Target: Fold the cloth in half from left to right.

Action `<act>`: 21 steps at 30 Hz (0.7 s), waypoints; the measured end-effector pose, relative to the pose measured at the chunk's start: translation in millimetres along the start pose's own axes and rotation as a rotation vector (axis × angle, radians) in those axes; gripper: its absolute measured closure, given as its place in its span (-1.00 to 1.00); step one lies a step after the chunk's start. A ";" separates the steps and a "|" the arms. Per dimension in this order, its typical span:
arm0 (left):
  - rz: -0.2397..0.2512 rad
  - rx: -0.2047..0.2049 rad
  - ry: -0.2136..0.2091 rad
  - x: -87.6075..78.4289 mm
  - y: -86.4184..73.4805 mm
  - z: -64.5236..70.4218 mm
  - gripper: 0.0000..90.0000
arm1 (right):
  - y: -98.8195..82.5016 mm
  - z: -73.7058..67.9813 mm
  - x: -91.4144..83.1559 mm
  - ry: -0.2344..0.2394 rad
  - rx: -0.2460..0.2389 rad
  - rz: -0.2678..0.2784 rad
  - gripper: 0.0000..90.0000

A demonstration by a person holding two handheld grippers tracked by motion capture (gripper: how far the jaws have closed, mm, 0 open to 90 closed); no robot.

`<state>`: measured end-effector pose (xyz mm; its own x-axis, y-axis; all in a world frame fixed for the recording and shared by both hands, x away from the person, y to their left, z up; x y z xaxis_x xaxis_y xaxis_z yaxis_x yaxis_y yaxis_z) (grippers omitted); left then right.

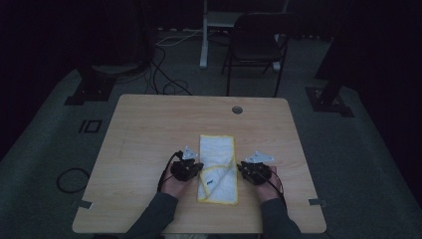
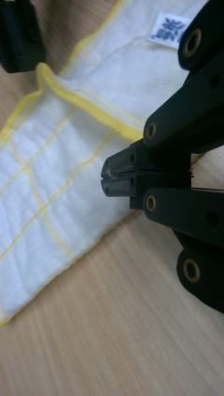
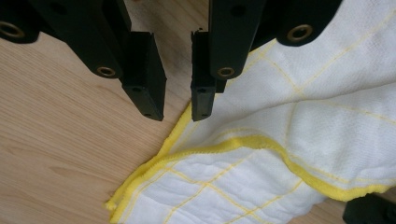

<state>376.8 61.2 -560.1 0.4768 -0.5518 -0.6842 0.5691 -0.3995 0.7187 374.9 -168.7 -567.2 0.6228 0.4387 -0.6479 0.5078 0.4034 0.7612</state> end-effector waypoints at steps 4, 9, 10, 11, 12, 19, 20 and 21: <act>-0.004 0.035 -0.029 0.3 -5.0 8.3 0.96 | 0.0 0.6 -0.5 0.000 0.000 0.001 0.67; 0.004 0.065 -0.072 -4.0 -7.3 24.3 0.91 | 0.1 0.4 -0.2 -0.002 -0.001 0.001 0.67; 0.004 0.068 -0.082 -4.3 -7.7 27.4 0.90 | 0.1 0.4 -0.2 -0.002 -0.002 0.001 0.67; 0.003 0.074 -0.088 -4.7 -7.9 30.6 0.88 | 0.1 0.5 -0.2 -0.003 -0.002 0.001 0.67; 0.000 0.082 -0.092 -5.0 -8.1 33.5 0.87 | 0.2 0.6 -0.3 -0.003 -0.003 0.002 0.67; 0.010 0.119 -0.163 -10.4 -5.5 52.7 0.72 | 0.4 3.0 -1.8 -0.010 0.003 0.007 0.64; 0.014 0.120 -0.165 -11.4 -4.5 54.0 0.69 | 0.3 3.6 -2.0 -0.014 0.004 0.007 0.62; 0.022 0.119 -0.174 -12.7 -3.5 54.7 0.66 | 0.2 4.1 -2.2 -0.019 0.007 0.006 0.60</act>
Point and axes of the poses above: each handheld gripper's, and its own axes: x roughly forward along the jaws, y roughly out of its top, z roughly to its right, the point moved 5 cm from there along x, roughly forward along the jaws
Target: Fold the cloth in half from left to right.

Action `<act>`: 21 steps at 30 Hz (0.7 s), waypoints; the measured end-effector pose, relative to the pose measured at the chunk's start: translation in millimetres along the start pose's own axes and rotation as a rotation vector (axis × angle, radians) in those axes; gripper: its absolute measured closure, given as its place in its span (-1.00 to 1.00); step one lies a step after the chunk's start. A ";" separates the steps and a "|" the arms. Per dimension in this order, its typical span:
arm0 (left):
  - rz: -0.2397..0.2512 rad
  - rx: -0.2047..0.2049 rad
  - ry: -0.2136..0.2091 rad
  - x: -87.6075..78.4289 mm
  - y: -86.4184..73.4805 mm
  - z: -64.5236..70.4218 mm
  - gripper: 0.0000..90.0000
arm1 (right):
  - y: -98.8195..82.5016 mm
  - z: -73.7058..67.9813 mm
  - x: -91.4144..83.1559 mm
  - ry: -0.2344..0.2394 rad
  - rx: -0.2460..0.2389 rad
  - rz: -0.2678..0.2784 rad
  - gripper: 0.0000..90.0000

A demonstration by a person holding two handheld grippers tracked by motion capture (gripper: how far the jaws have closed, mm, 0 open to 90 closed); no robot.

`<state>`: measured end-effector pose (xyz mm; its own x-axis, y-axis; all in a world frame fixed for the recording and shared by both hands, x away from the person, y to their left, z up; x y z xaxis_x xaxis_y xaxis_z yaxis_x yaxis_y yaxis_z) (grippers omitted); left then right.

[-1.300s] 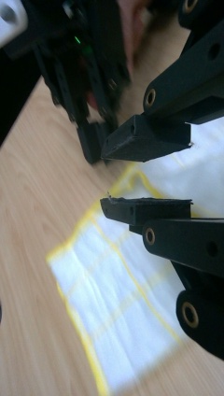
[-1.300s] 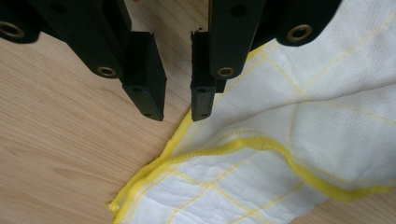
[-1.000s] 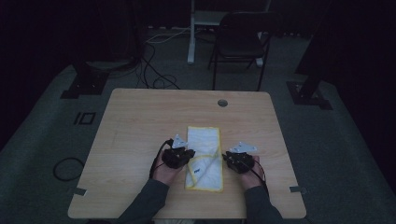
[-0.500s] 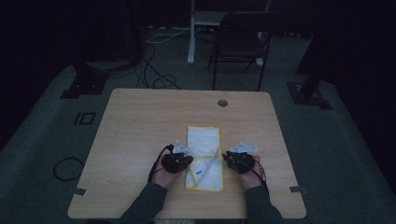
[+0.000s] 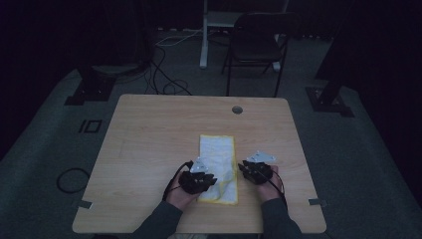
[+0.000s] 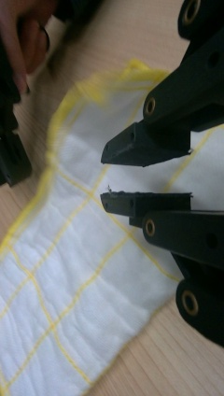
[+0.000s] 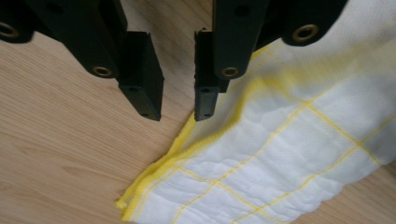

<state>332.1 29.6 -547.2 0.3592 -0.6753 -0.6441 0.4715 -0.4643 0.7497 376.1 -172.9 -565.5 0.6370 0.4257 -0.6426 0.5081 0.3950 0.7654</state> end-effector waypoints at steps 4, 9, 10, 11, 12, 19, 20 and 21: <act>0.011 0.001 0.008 -3.8 2.8 -2.2 0.62 | 0.1 0.7 0.0 -0.005 0.001 0.001 0.56; 0.025 -0.023 0.027 -8.0 3.8 -11.2 0.56 | 1.0 -0.3 0.6 -0.009 0.001 0.001 0.51; 0.029 -0.028 0.030 -8.9 3.9 -13.5 0.55 | 1.2 -0.4 0.9 -0.008 0.000 0.002 0.50; 0.030 -0.031 0.035 -9.9 4.0 -15.9 0.53 | 1.4 -0.5 1.0 -0.009 -0.002 0.002 0.49; 0.032 -0.034 0.039 -10.8 4.3 -18.2 0.52 | 1.7 -0.7 1.0 -0.009 -0.002 0.002 0.48; 0.045 -0.057 0.071 -17.7 5.9 -36.5 0.47 | 9.8 -1.0 -1.5 -0.008 -0.012 0.020 0.39; 0.048 -0.061 0.075 -18.8 6.0 -39.0 0.46 | 10.5 -0.9 -1.6 -0.009 -0.016 0.021 0.38; 0.048 -0.063 0.080 -20.0 5.9 -41.6 0.46 | 11.3 -0.9 -1.8 -0.009 -0.016 0.021 0.37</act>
Point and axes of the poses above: each handheld gripper's, and its own axes: x roughly forward along the jaws, y roughly out of its top, z roughly to its right, the point moved 5 cm from there along x, roughly forward along the jaws
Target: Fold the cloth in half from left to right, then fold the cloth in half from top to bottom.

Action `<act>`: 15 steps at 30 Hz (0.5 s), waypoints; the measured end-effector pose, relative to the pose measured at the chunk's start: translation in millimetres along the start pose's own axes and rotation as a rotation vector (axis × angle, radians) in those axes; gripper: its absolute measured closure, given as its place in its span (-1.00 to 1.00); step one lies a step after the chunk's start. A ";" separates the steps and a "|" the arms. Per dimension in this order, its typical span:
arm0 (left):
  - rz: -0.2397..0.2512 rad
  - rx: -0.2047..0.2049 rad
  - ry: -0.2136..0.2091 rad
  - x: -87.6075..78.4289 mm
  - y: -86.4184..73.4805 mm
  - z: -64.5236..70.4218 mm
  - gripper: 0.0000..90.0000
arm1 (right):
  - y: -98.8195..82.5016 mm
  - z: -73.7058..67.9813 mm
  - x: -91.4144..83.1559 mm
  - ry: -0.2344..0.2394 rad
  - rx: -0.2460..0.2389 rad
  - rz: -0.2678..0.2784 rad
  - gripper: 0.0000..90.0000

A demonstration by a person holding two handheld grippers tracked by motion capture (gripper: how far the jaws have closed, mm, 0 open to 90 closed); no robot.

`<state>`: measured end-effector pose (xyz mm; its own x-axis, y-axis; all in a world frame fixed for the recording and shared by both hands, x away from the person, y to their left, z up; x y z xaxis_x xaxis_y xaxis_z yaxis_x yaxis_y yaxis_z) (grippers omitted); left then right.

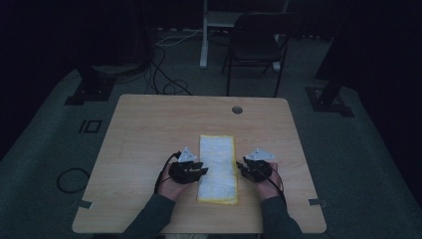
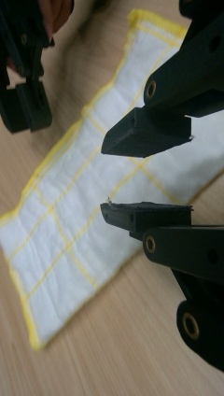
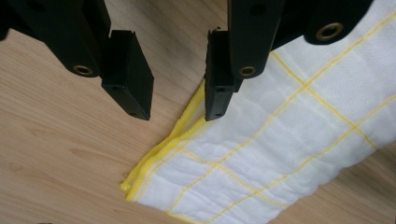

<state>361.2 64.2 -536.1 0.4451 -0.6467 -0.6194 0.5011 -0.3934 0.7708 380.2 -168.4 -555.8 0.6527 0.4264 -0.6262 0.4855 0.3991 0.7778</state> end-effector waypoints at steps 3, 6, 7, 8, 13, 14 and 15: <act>0.010 -0.016 0.013 -2.7 0.8 -6.6 0.45 | 2.1 -0.3 -0.5 -0.001 0.000 0.002 0.31; 0.013 -0.018 0.025 -5.5 1.5 -12.1 0.45 | 3.6 -0.7 -1.5 0.014 0.001 0.005 0.24; 0.014 -0.020 0.027 -6.2 1.6 -13.6 0.45 | 4.0 -0.6 -1.7 0.012 0.000 0.005 0.24; 0.014 -0.020 0.030 -7.0 1.8 -15.2 0.44 | 4.2 -0.4 -1.7 0.013 0.004 0.006 0.23; 0.017 -0.039 0.047 -8.6 2.1 -24.8 0.42 | 4.3 -0.3 -1.5 0.014 0.007 0.004 0.22; 0.019 -0.042 0.051 -8.9 2.3 -27.2 0.42 | 4.7 -0.3 -1.5 0.015 0.010 0.005 0.21; 0.021 -0.047 0.057 -9.2 2.5 -29.6 0.42 | 5.3 0.0 -1.8 0.014 0.012 0.004 0.20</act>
Point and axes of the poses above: each handheld gripper's, and its own axes: x roughly forward along the jaws, y roughly out of its top, z roughly to its right, the point moved 5 cm from there along x, roughly forward along the jaws
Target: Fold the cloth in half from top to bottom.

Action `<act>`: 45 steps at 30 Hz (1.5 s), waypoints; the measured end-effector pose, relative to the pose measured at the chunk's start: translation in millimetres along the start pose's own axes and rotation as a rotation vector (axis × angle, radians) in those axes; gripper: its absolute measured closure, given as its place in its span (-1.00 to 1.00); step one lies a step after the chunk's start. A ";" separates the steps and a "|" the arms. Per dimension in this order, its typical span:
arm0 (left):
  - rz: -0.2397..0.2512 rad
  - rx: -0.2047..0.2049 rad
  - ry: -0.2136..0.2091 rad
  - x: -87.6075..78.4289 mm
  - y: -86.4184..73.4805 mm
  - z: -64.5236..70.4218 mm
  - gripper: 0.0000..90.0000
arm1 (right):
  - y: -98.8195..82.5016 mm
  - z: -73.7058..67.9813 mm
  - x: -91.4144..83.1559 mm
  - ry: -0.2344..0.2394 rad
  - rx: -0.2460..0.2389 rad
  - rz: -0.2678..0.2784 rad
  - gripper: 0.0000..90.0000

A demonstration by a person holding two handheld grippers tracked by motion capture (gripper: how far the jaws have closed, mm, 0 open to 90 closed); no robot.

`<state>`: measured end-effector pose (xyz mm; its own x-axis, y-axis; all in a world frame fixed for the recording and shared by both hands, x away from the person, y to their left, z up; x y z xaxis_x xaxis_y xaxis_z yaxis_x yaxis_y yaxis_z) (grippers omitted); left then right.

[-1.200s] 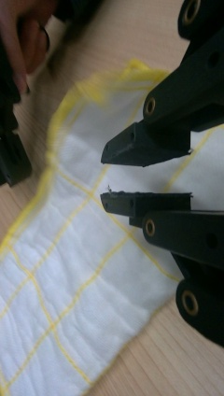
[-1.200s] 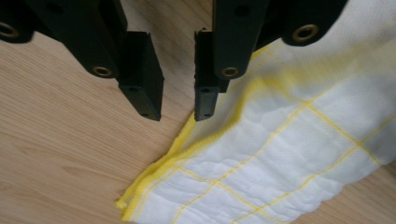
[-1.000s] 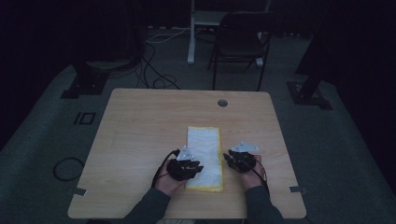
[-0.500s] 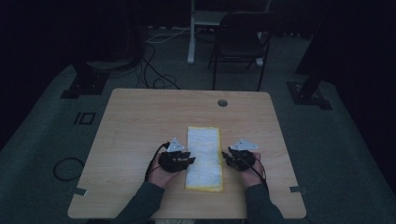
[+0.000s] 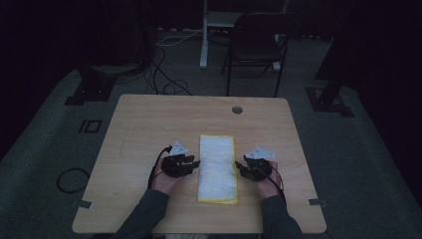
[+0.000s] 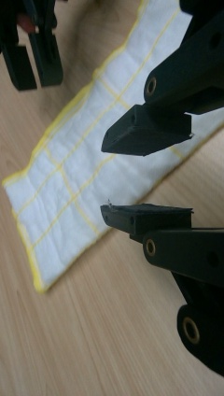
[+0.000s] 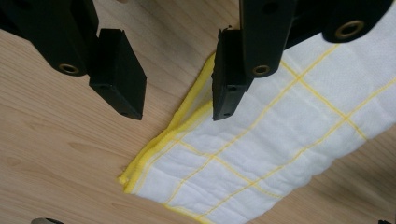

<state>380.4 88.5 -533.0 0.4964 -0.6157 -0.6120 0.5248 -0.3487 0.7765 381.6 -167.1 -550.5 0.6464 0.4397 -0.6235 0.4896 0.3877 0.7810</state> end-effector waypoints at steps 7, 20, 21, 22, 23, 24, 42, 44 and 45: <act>0.007 -0.022 0.031 -1.3 1.7 -15.0 0.40 | 7.9 0.6 0.2 0.003 0.003 0.006 0.19; 0.012 -0.045 0.042 4.8 6.9 -27.2 0.40 | 14.5 0.8 4.1 0.027 0.044 0.019 0.20; 0.014 -0.049 0.038 5.7 7.1 -28.0 0.40 | 15.0 1.2 4.2 0.028 0.043 0.019 0.20; 0.012 -0.050 0.040 6.6 7.2 -28.9 0.40 | 16.0 2.0 4.4 0.026 0.039 0.019 0.21; 0.012 -0.049 0.040 7.4 7.4 -29.5 0.41 | 17.2 2.3 4.4 0.028 0.040 0.019 0.21; 0.012 -0.049 0.040 8.2 7.4 -30.0 0.41 | 18.6 3.2 4.4 0.026 0.033 0.019 0.21; -0.001 -0.045 0.061 25.3 12.7 -37.6 0.40 | 38.7 12.1 18.6 0.008 0.026 0.045 0.30; -0.005 -0.044 0.063 27.1 13.0 -38.7 0.40 | 39.6 14.3 22.3 0.008 0.030 0.040 0.31; -0.005 -0.044 0.063 27.1 13.0 -38.7 0.40 | 40.1 15.2 24.1 0.008 0.028 0.039 0.32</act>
<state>427.4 94.6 -545.3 0.5352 -0.5682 -0.6250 0.5567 -0.3191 0.7669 425.8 -153.2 -533.7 0.6607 0.4604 -0.5928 0.4806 0.3471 0.8053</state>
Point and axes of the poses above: each handheld gripper's, and its own axes: x roughly forward along the jaws, y roughly out of its top, z roughly to its right, the point moved 5 cm from there along x, roughly forward along the jaws
